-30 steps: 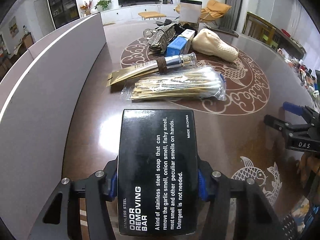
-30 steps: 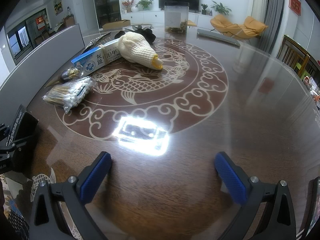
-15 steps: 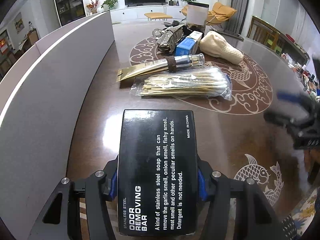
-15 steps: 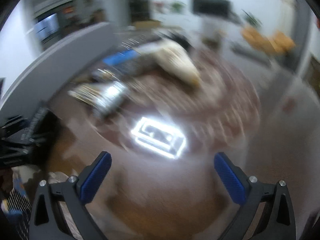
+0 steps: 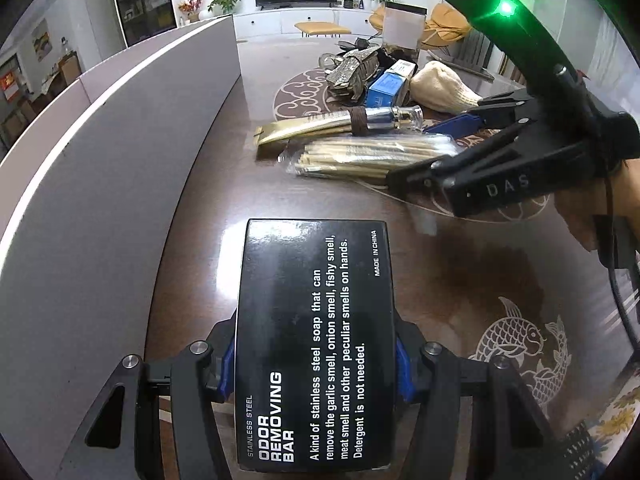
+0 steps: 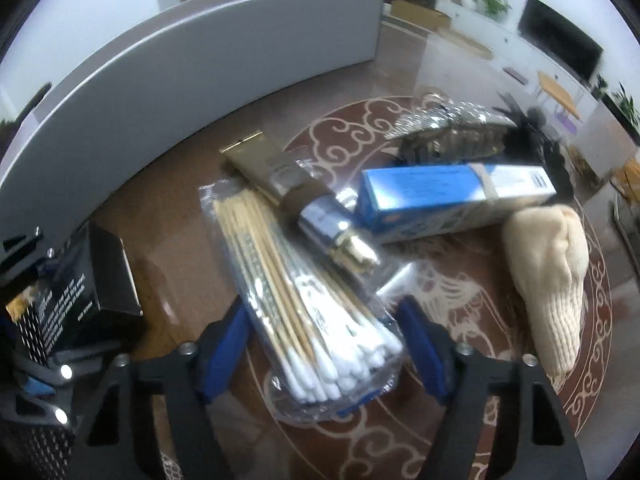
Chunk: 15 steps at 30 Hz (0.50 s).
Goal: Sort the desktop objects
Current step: 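Hold the black box in the left tool while the right tool approaches the cotton swab bag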
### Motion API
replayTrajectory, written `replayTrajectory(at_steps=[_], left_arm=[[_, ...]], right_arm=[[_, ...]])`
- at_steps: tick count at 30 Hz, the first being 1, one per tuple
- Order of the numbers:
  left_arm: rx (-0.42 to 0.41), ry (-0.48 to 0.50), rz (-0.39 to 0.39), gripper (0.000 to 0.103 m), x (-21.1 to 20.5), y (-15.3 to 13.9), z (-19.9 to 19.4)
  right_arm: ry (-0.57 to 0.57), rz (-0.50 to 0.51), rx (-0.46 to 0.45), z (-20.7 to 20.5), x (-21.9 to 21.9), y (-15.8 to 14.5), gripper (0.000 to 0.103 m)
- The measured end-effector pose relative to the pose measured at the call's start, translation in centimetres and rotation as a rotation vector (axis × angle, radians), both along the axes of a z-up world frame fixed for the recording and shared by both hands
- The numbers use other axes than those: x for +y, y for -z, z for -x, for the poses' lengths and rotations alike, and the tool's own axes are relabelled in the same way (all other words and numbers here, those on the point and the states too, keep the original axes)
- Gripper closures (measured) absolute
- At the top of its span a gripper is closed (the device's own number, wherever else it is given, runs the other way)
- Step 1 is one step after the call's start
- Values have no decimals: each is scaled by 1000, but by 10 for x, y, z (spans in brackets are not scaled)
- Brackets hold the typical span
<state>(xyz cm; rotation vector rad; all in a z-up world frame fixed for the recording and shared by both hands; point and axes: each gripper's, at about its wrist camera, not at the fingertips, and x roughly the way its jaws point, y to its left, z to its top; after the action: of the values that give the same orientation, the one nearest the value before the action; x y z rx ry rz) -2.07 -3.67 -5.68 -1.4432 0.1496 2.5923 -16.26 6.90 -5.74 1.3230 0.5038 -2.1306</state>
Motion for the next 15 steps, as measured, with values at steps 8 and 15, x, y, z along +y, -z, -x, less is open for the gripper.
replayTrajectory(at_steps=[8,15], left_arm=[[27,-9,-11,45,20,1,14],[59,40,-18,45,71,1,33]], right_arm=[[390,12,66,-41,93,5,47],[587,36,198,-98,161,14,31]])
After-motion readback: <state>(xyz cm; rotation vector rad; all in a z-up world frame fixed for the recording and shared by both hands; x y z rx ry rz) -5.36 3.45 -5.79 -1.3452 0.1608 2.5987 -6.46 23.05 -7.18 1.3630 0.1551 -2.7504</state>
